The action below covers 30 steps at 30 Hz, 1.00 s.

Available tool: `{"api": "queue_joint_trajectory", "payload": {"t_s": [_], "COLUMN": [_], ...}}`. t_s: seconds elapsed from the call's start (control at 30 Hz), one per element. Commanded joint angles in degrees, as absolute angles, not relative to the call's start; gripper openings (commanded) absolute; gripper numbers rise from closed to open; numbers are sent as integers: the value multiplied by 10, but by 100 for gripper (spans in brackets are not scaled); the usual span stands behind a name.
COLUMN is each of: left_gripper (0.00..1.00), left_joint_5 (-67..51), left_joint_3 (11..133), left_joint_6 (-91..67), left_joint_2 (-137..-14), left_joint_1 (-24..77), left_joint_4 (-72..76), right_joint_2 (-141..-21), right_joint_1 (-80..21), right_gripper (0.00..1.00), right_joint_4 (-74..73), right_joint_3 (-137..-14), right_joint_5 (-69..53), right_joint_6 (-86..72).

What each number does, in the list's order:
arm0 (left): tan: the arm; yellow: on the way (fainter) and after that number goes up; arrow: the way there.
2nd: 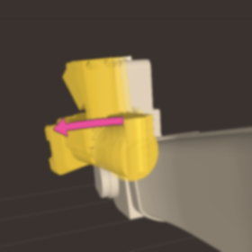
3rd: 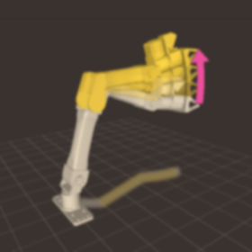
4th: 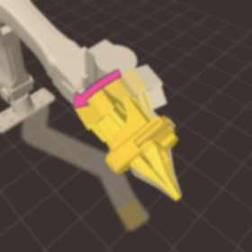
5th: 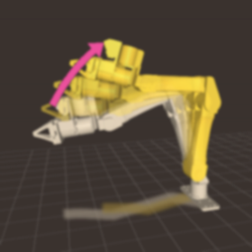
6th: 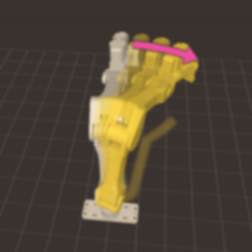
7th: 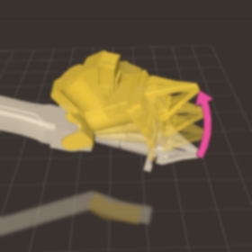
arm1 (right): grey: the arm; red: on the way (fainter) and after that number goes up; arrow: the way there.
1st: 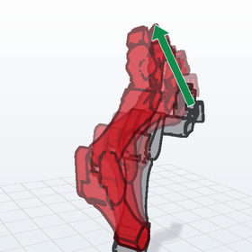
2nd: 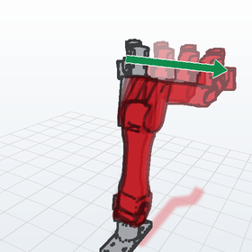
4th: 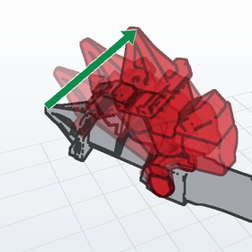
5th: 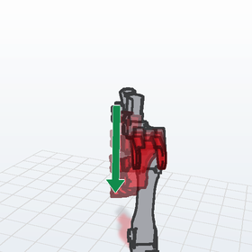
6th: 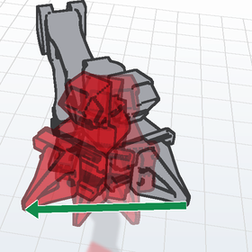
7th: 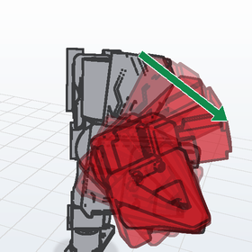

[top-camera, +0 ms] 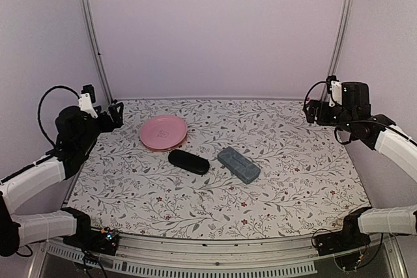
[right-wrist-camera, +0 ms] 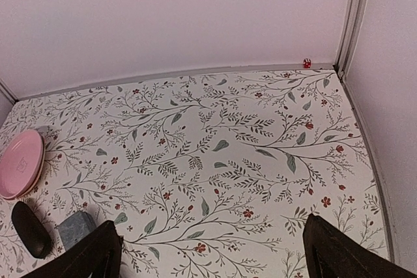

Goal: Organize the sunglasses
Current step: Reset both arms

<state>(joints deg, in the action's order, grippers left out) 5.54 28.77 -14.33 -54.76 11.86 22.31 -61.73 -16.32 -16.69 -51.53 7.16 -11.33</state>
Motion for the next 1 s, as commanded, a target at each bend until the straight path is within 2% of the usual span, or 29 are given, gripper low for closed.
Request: {"api": "queue_joint_trajectory", "payload": {"t_s": [0.0, 0.3, 0.6, 0.97], "left_gripper": [99, 99, 99, 99], "left_joint_5": [62, 50, 8, 64], "left_joint_3": [284, 255, 250, 268], "left_joint_6": [-133, -53, -58, -28], "left_joint_2": [-537, -514, -503, -500], "left_joint_1": [107, 106, 117, 168], "left_joint_4": [262, 317, 319, 287], "right_joint_2": [-584, -543, -541, -529], "right_joint_1": [-162, -162, -162, -162], "right_gripper": [99, 99, 99, 99], "right_joint_4": [-137, -106, -104, -97], "right_joint_3": [-497, -462, -456, -452], "right_joint_5": [95, 97, 95, 83], "right_joint_6": [-113, -110, -110, -104]}}
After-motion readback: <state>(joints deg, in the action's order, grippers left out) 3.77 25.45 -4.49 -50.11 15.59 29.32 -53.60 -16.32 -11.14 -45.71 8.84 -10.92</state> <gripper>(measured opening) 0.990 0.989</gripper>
